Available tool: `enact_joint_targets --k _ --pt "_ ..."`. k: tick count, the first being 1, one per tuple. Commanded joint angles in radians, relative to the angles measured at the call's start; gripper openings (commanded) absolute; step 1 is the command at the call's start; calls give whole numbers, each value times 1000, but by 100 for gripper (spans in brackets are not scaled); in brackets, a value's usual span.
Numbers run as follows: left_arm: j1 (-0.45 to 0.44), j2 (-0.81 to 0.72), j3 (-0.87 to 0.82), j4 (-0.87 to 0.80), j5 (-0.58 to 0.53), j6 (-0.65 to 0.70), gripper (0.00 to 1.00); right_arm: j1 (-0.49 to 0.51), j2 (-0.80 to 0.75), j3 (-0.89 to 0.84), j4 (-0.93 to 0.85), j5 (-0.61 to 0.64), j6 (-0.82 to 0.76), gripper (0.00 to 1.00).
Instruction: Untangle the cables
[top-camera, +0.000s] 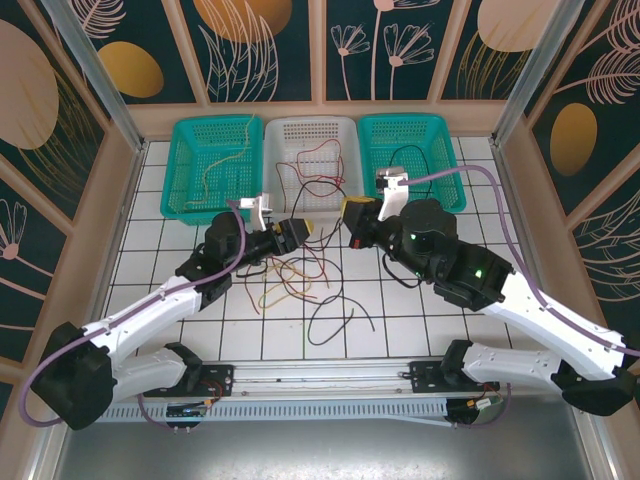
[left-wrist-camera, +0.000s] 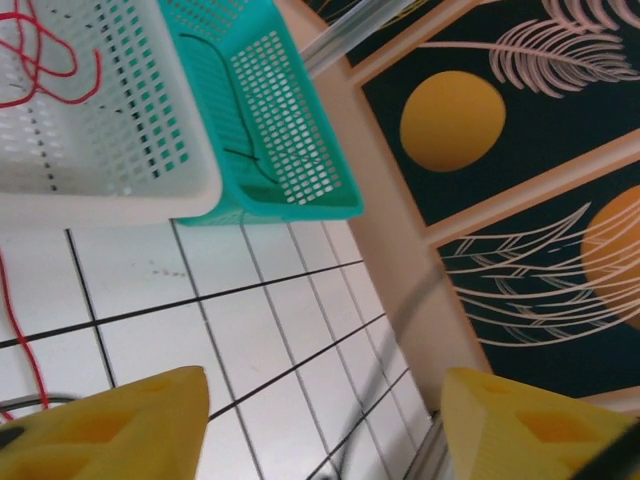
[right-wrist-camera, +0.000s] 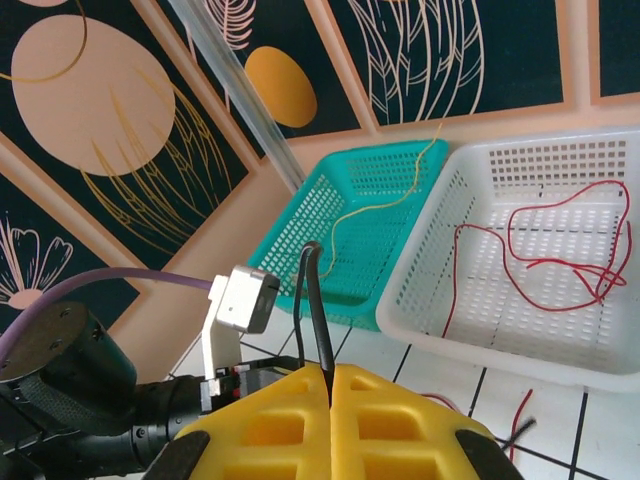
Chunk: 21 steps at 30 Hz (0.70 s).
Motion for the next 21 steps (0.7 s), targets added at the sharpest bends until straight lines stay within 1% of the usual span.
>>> enact_joint_targets --k 1,2,4,7,9,10,13,17,19,21 --pt "2 -36 19 62 19 17 58 2 -7 27 28 26 -17 0" --pt "1 -38 23 64 26 22 58 2 -8 25 31 23 -13 0" --pt "2 -35 29 66 40 25 53 2 -15 22 40 18 -4 0" --pt "2 -31 42 52 52 40 43 0 -26 13 52 6 -4 0" --pt "1 -42 54 23 28 67 31 -4 -23 14 34 9 -8 0" --pt "1 -51 61 4 10 83 28 -7 -19 17 22 4 -10 0" --pt "2 -79 107 -105 -89 160 20 -11 -3 23 -35 0 -21 0" --pt "2 -111 182 -287 -300 285 7 -14 32 43 -156 0 -41 0" --pt "2 -120 205 -340 -369 346 4 -14 52 51 -217 13 -47 0" --pt "2 -126 220 -373 -408 404 4 -13 70 57 -260 19 -52 0"
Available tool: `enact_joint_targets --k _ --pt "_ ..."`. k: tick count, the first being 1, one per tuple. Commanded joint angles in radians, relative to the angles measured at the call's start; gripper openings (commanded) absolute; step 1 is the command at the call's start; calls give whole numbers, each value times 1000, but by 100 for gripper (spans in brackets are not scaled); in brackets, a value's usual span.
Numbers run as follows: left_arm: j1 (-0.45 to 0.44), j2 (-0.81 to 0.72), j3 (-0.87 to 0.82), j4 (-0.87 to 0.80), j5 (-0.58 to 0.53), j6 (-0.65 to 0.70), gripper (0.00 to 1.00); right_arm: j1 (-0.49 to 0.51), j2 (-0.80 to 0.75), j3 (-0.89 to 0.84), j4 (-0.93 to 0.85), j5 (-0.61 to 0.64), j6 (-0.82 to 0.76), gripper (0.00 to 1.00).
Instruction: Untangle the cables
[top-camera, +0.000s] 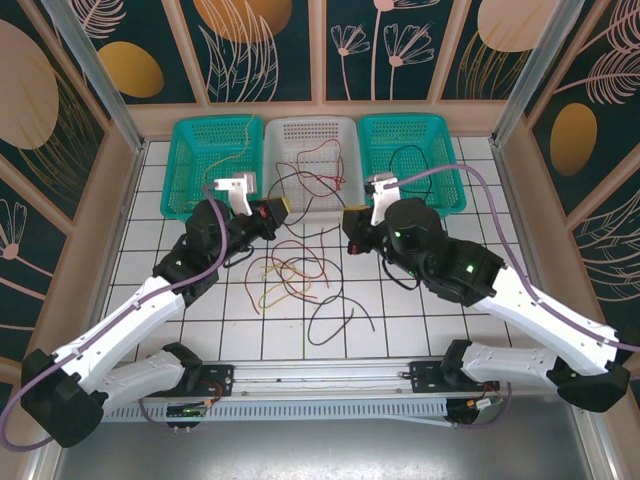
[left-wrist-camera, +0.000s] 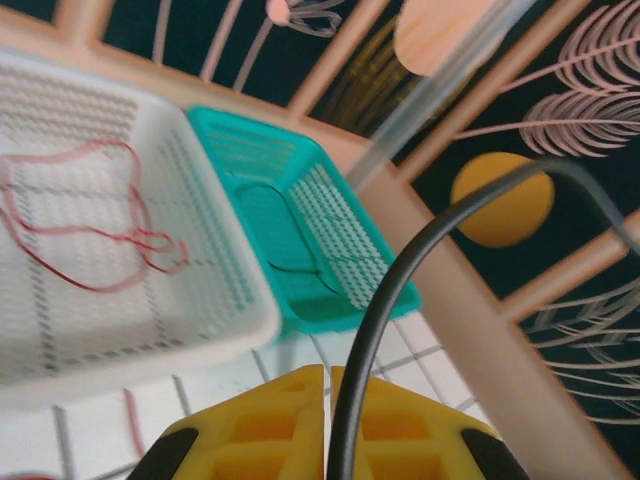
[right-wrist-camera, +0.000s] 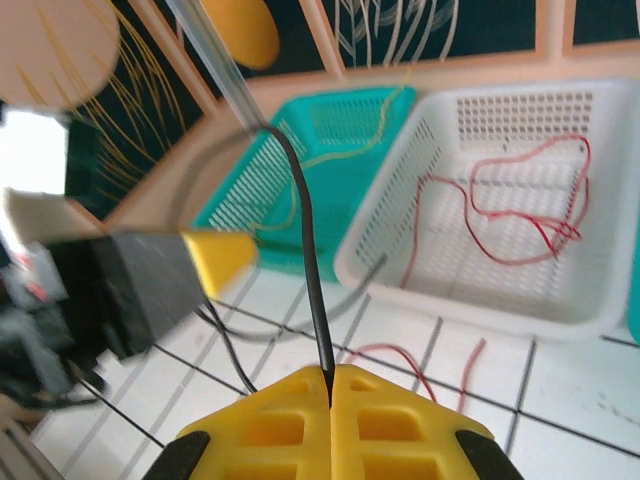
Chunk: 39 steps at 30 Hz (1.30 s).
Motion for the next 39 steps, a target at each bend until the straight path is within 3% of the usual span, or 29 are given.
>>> enact_joint_targets --k 1,5,7,9,12,13,20,26,33,39 --pt "2 -17 45 -139 -154 157 4 -6 24 39 -128 27 -30 0" --pt "2 -14 69 -191 -178 224 3 -5 36 40 -155 49 -42 0" --pt "1 -11 74 -206 -178 245 7 -6 42 45 -156 57 -48 0" --pt "2 -12 74 -208 -161 258 20 -7 49 50 -153 68 -51 0" --pt "1 -12 65 -195 -120 259 49 -17 56 55 -146 95 -46 0" --pt "1 -10 62 -191 -113 253 52 -24 56 57 -144 105 -43 0" --pt "2 7 28 -166 -116 176 51 -127 41 97 -120 128 -31 0" --pt "1 17 -36 -115 -79 70 63 -319 41 169 -93 93 -3 0" --pt "2 29 -99 -76 -50 -39 68 -601 191 310 -21 -115 -62 0" --pt "2 25 -157 -41 -2 -102 70 -828 386 431 55 -344 -21 0"
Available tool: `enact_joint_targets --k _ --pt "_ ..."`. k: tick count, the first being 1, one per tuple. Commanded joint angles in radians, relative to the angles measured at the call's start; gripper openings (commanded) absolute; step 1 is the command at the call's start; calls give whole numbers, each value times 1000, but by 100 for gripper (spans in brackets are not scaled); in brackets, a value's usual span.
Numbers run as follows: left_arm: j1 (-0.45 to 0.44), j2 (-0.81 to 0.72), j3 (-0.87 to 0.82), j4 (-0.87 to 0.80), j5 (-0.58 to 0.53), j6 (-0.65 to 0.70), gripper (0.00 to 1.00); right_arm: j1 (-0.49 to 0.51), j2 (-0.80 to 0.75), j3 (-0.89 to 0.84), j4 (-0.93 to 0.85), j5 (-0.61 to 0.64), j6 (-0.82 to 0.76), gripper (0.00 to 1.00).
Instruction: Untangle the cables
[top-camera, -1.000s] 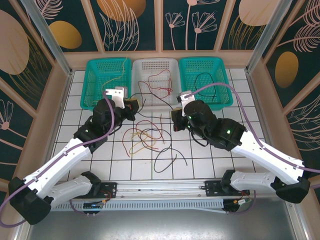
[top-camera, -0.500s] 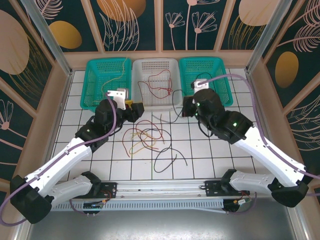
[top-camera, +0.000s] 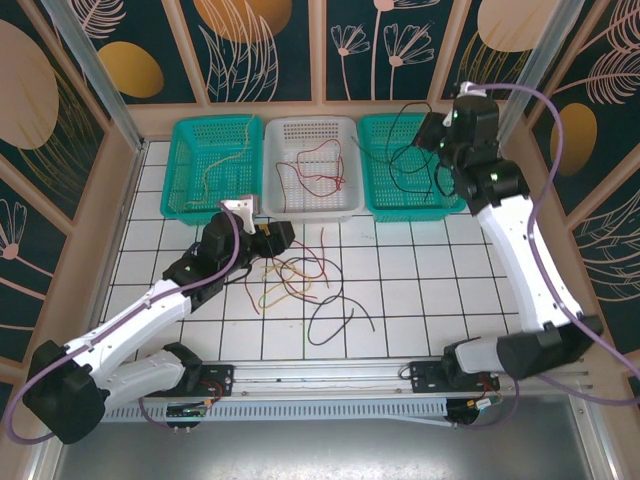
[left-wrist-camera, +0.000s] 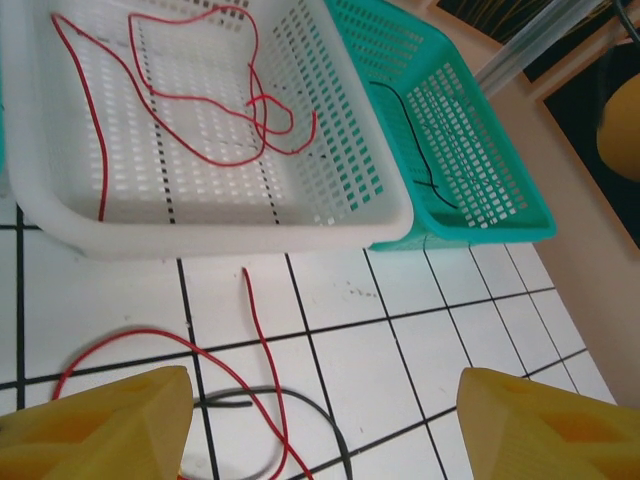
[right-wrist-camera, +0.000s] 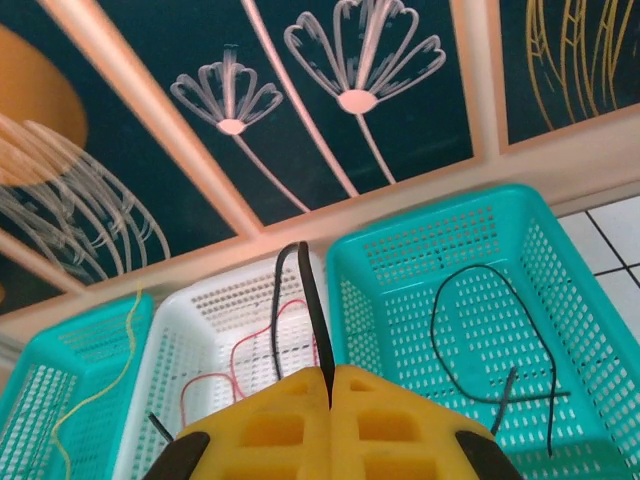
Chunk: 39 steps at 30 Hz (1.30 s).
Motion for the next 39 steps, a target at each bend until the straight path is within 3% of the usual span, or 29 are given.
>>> enact_joint_targets --k 1,5,6,7,15,24,31,39 --pt "3 -5 -29 50 38 -59 71 -100 86 58 75 -204 32 3" --pt "2 -13 -35 19 24 -52 73 -160 174 81 40 -238 70 37" --pt "2 -14 -33 12 20 -48 74 -161 166 60 40 -224 72 52" --pt "3 -13 -27 2 14 -43 75 -161 149 28 48 -218 73 56" --pt "3 44 7 -29 -4 -39 73 -97 -74 -258 68 -171 74 56" --pt "2 81 2 -99 -17 -79 67 209 -309 -635 51 -56 192 57" --pt "3 135 -25 -143 68 -105 57 443 -278 -798 113 -23 316 56" --pt "3 283 -23 -205 113 -131 42 481 -180 -747 149 -1 340 55"
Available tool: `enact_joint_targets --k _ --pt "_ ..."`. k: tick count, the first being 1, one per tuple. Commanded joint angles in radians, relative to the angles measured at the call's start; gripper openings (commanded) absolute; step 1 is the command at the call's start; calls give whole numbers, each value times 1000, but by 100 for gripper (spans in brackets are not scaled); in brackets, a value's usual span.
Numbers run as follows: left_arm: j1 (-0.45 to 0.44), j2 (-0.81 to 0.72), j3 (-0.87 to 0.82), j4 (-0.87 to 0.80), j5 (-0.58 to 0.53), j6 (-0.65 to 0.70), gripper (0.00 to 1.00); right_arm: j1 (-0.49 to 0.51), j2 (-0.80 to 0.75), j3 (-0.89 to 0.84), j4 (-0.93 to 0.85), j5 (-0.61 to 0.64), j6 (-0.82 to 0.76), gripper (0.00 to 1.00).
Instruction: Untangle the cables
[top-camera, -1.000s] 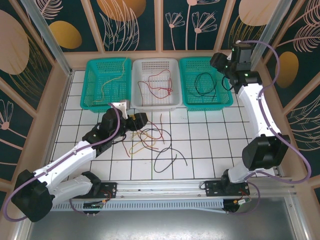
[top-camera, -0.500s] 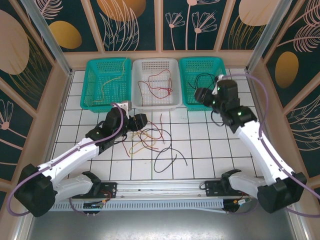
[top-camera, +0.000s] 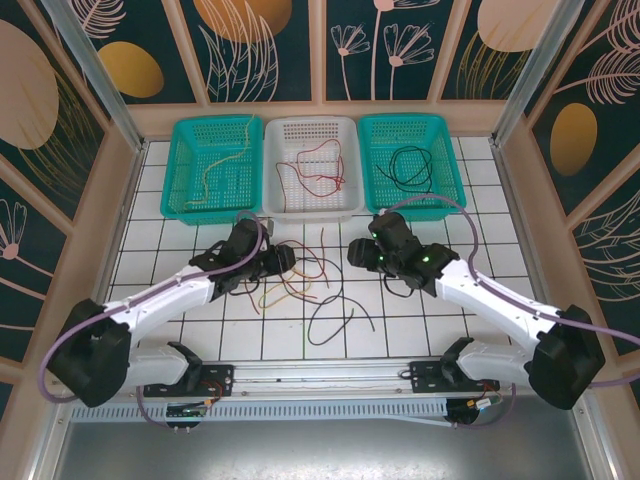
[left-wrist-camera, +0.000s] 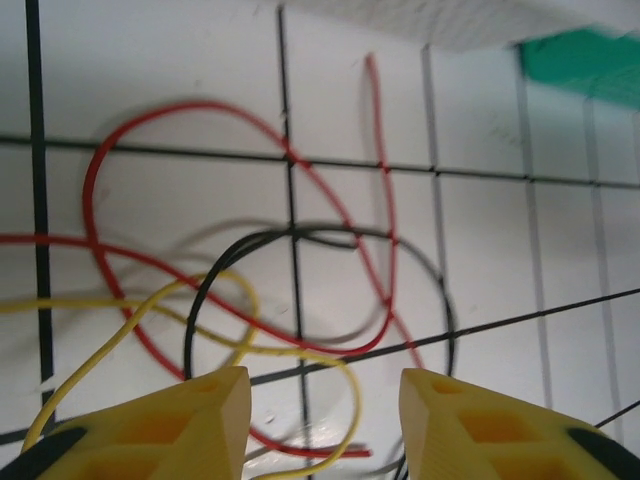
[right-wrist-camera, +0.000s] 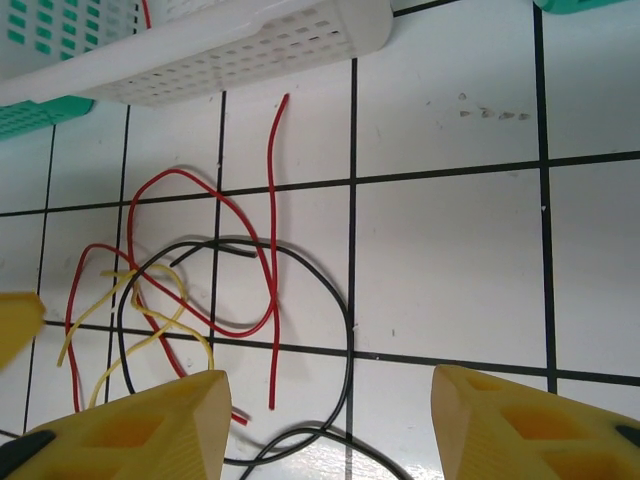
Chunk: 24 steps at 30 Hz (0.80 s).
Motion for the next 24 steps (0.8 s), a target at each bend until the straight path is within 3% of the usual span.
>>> enact_joint_targets --k 1,13,18,24 --pt "3 50 -1 -68 31 -21 41 5 18 52 50 41 28 55" --pt "3 210 7 -37 61 -16 36 5 8 71 44 66 24 55" --pt "4 231 45 -57 31 -3 17 5 -9 74 35 73 25 53" --pt "2 65 46 -69 -5 11 7 5 -26 89 33 66 29 53"
